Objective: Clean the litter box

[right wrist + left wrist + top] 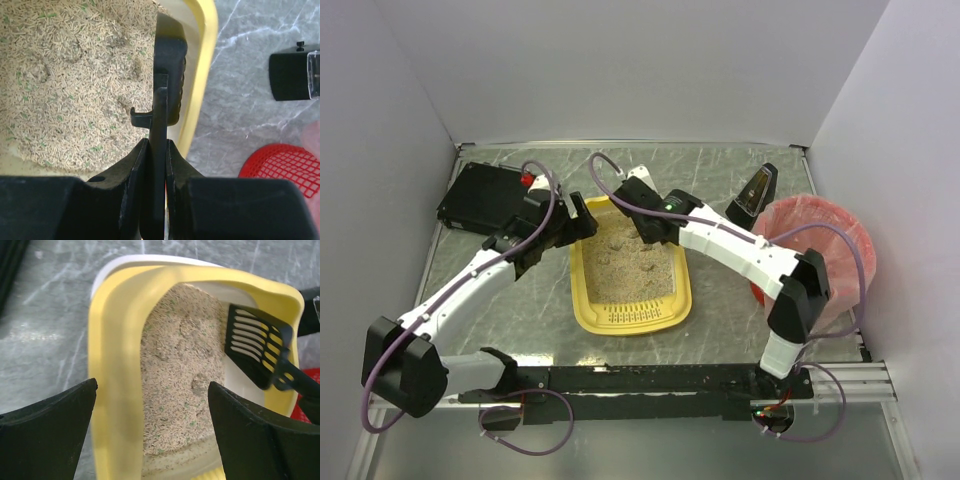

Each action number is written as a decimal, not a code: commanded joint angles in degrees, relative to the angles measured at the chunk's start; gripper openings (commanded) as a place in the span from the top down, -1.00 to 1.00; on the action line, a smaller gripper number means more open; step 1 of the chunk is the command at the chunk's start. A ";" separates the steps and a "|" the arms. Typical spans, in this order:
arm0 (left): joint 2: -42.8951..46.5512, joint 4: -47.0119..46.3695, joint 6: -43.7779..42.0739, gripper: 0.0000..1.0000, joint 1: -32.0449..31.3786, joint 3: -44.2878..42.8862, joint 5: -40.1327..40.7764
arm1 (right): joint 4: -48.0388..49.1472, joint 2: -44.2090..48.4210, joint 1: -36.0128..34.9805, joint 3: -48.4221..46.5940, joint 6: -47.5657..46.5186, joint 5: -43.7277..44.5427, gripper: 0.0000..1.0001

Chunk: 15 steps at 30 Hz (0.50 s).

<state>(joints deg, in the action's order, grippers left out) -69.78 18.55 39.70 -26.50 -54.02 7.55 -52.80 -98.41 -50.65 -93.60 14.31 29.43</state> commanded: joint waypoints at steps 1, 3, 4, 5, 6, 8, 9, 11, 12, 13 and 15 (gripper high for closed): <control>0.08 -4.92 0.20 -0.94 0.75 1.90 -5.62 | -1.43 -3.45 -0.24 -4.83 0.02 1.95 1.00; -0.36 -3.87 0.46 -0.94 0.75 1.90 -4.40 | -2.92 -5.29 -0.24 -6.15 0.54 1.95 1.00; -0.79 -2.56 0.55 -0.94 0.75 1.99 -2.73 | -3.01 -5.74 -0.32 -6.33 0.20 1.60 1.00; -0.88 -1.94 0.72 -0.94 0.75 1.90 -1.93 | -3.10 -6.35 -0.32 -6.68 0.37 1.42 1.00; -1.06 -1.59 0.47 -0.93 0.75 1.81 -1.58 | -3.10 -6.62 -0.32 -6.77 0.46 1.07 1.00; -1.24 -1.15 0.03 -0.94 0.84 2.07 -0.52 | -2.93 -7.40 -0.32 -7.29 0.55 0.37 1.00; -1.41 -1.32 -0.50 -0.94 0.84 2.34 -0.35 | -3.19 -7.84 -0.32 -7.73 0.64 0.19 1.00; -2.20 -2.80 -1.20 -0.94 1.10 3.21 -2.26 | -3.36 -9.07 -0.24 -8.87 -0.07 -2.08 1.00; -2.55 -3.34 -1.38 -0.94 1.62 3.91 -3.84 | -3.45 -9.51 -0.15 -9.23 -0.07 -2.79 1.00; -3.51 -3.78 -1.56 -0.94 1.80 4.10 -5.08 | -3.37 -9.87 -0.15 -9.49 -0.33 -3.93 1.00; -4.22 -4.04 -1.56 -0.94 1.80 3.66 -6.93 | -3.80 -11.19 0.03 -11.25 0.02 -6.31 1.00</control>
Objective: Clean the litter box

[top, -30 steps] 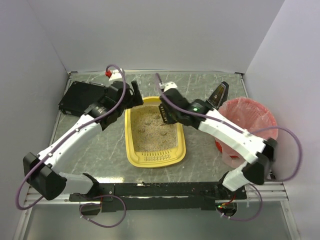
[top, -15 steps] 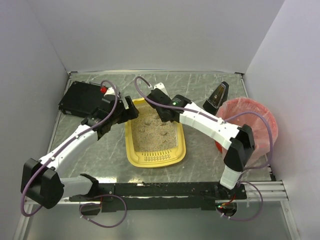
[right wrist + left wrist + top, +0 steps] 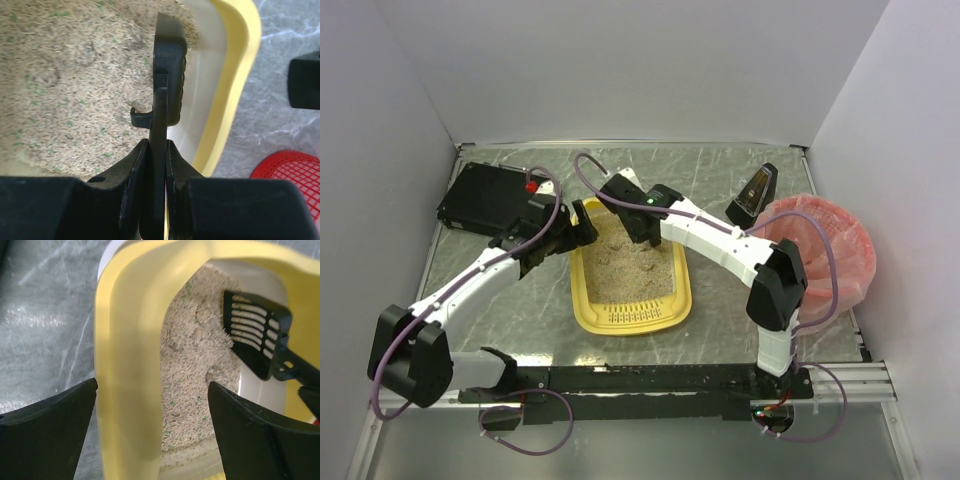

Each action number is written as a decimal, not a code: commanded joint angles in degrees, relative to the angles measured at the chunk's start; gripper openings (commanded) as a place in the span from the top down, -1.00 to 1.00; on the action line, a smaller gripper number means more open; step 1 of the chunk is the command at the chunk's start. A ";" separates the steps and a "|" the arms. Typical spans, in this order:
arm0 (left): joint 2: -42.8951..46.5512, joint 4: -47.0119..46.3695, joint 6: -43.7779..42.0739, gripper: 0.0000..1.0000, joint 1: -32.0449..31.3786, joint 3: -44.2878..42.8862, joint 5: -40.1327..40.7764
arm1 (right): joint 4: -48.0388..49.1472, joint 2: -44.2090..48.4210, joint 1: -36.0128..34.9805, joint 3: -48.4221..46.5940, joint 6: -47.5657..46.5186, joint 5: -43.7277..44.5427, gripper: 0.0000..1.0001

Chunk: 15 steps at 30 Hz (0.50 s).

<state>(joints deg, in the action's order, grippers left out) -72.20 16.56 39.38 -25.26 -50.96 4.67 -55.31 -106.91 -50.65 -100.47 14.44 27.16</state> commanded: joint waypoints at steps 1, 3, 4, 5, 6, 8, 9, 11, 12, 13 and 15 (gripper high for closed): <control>-1.97 -2.05 -1.32 -0.94 0.56 0.51 -4.23 | -1.12 -3.03 0.03 -4.91 -0.28 -5.09 1.00; -1.71 -2.32 -1.58 -0.94 0.65 0.86 -3.70 | -1.82 -4.00 0.03 -7.28 -0.11 -7.11 1.00; -1.54 -2.49 -1.67 -0.94 0.65 1.04 -3.53 | -2.25 -4.35 0.12 -8.16 -0.20 -7.81 1.00; -1.54 -2.41 -1.58 -0.94 0.65 1.04 -3.26 | -3.22 -5.14 0.38 -9.91 -0.29 -8.87 1.00; -1.71 -2.41 -1.58 -0.94 0.73 1.12 -3.52 | -4.18 -5.67 0.99 -10.80 0.85 -10.53 1.00; -2.24 -3.02 -1.41 -0.94 0.73 1.56 -4.22 | -7.25 -7.51 2.04 -13.16 1.82 -13.00 1.00; -2.67 -3.20 -1.32 -0.94 0.73 1.74 -4.23 | -7.79 -7.87 2.92 -13.61 2.95 -13.88 1.00; -2.94 -3.55 -0.97 -0.94 0.73 1.92 -4.23 | -8.32 -7.96 3.54 -13.09 3.93 -15.64 1.00; -3.20 -3.72 -0.88 -0.94 0.73 2.00 -4.92 | -7.89 -7.70 3.81 -12.65 4.19 -16.34 1.00; -3.21 -3.81 -0.88 -0.94 0.73 2.09 -5.37 | -7.71 -7.09 4.16 -12.30 4.20 -18.00 1.00; -3.38 -4.34 -0.88 -0.94 0.73 2.18 -5.81 | -6.92 -6.21 4.68 -10.99 4.46 -21.08 1.00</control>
<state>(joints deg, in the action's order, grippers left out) -75.00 14.94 38.54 -24.71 -49.19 0.89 -61.30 -113.65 -46.94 -112.36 15.84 16.58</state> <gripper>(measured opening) 0.968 0.223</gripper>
